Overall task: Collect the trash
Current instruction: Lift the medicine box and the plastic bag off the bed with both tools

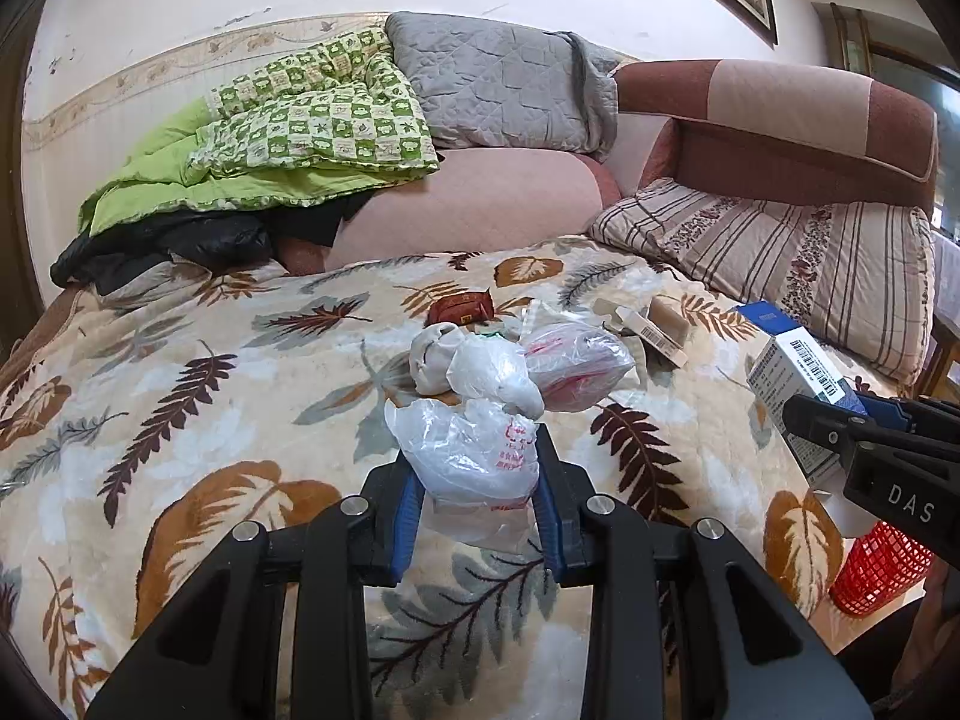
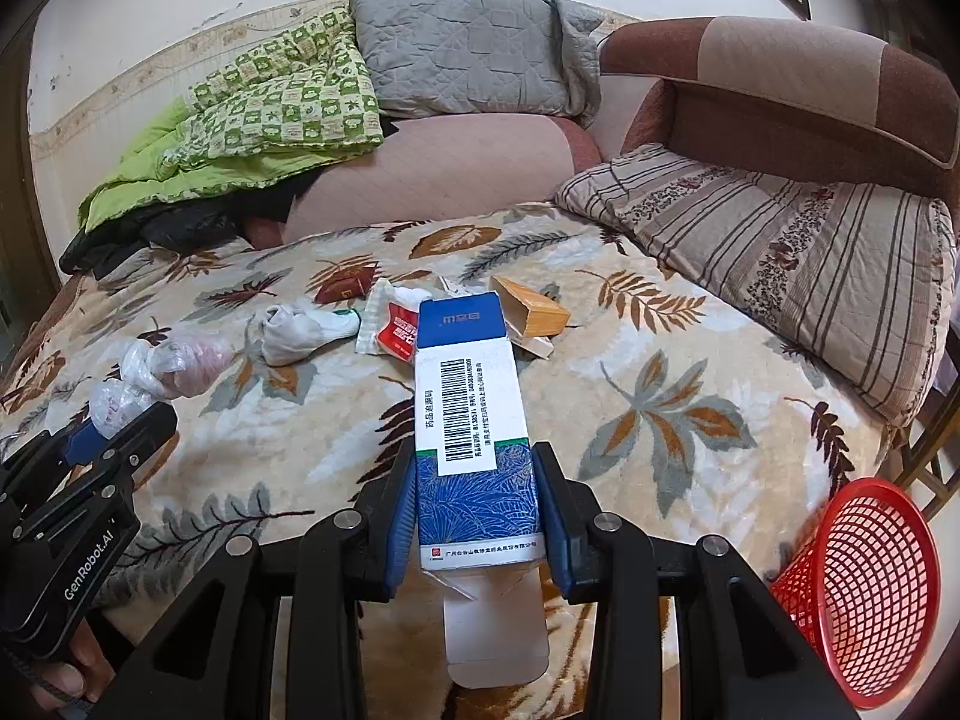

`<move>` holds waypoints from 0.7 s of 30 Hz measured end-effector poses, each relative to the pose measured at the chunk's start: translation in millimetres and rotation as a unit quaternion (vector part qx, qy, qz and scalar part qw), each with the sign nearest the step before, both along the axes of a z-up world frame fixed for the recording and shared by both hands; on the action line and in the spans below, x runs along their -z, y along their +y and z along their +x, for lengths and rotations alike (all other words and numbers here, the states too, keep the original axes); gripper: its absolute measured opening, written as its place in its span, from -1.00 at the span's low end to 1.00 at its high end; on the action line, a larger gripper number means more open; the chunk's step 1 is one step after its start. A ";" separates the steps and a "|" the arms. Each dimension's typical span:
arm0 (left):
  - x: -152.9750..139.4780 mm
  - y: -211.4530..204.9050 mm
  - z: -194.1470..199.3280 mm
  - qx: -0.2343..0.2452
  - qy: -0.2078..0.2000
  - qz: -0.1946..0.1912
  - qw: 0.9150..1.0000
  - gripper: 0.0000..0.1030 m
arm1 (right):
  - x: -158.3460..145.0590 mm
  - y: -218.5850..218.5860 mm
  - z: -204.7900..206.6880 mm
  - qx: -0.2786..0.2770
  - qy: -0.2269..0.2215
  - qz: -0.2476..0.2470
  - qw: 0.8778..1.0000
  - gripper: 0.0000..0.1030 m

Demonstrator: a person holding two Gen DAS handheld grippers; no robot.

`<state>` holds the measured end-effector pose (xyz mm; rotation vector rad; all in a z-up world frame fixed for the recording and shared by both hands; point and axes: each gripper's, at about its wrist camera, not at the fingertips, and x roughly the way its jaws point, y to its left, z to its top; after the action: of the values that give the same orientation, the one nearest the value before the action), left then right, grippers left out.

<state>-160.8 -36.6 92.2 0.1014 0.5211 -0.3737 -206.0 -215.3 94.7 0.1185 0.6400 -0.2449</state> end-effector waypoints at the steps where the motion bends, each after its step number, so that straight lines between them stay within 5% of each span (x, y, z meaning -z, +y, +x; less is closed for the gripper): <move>1: 0.2 -0.2 0.1 0.000 0.001 0.000 1.000 -0.39 | 0.2 -0.1 0.1 0.000 0.000 0.000 1.000 -0.24; 21: 1.4 -2.7 -1.3 0.001 0.001 0.001 1.000 -0.39 | 1.1 0.4 0.5 -0.002 0.002 -0.005 1.000 -0.24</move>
<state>-162.1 -39.3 90.8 0.1038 0.5241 -0.3742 -205.5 -214.9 93.6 0.1079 0.6428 -0.2444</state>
